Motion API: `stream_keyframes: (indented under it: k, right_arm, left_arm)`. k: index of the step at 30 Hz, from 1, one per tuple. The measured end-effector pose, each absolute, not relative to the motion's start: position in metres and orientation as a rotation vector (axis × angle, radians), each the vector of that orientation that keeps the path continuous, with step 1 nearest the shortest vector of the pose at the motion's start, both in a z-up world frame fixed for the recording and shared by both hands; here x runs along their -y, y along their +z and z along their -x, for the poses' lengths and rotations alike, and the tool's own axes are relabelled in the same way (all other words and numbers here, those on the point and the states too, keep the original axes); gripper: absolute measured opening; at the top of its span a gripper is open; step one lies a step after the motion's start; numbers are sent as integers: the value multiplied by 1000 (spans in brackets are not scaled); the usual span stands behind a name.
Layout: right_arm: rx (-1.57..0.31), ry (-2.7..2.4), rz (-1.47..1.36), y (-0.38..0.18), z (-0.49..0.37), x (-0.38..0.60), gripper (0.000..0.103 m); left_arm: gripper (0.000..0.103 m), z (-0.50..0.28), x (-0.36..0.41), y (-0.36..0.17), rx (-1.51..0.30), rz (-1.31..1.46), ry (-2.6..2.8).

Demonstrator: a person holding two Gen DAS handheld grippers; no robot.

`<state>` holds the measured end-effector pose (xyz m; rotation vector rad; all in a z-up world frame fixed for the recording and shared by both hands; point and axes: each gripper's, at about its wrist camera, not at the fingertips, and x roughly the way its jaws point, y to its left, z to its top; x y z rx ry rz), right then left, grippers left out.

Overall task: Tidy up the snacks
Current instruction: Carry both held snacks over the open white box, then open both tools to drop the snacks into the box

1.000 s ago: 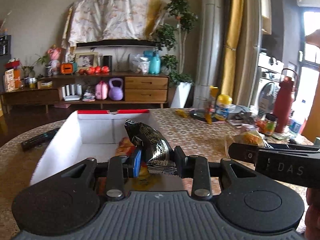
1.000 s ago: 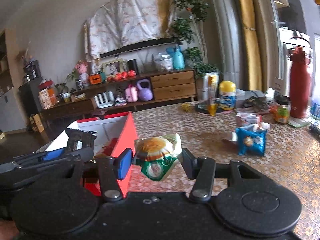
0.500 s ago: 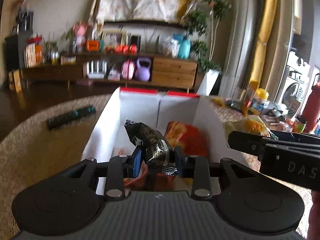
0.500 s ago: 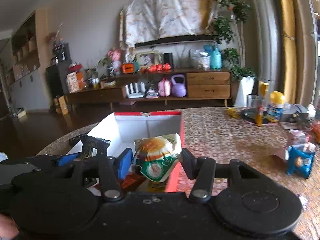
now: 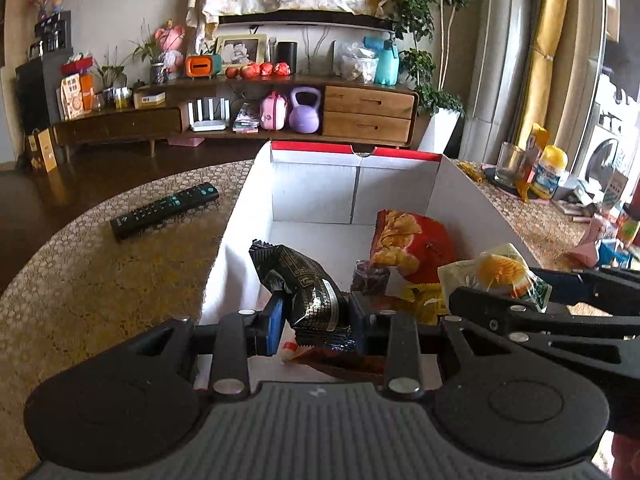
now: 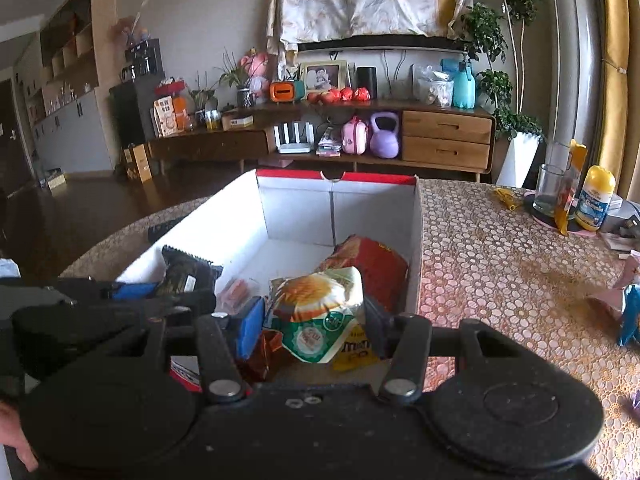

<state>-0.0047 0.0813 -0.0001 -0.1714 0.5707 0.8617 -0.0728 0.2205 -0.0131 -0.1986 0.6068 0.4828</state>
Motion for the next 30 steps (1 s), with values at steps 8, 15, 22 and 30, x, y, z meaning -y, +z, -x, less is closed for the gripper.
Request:
stream_keyframes:
  k: [8, 15, 22, 30]
  right_arm:
    - [-567, 850, 206, -7, 4, -83, 52]
    - [-556, 845, 229, -7, 6, -83, 54]
    - [-556, 844, 231, -6, 7, -82, 56]
    - [-539, 831, 208, -1, 6, -73, 58]
  left_arm:
    - [33, 69, -217, -14, -620, 152, 491]
    - [34, 68, -216, -14, -636, 147, 494]
    - [36, 71, -215, -13, -643, 159, 500]
    - [55, 75, -208, -2, -597, 161, 499]
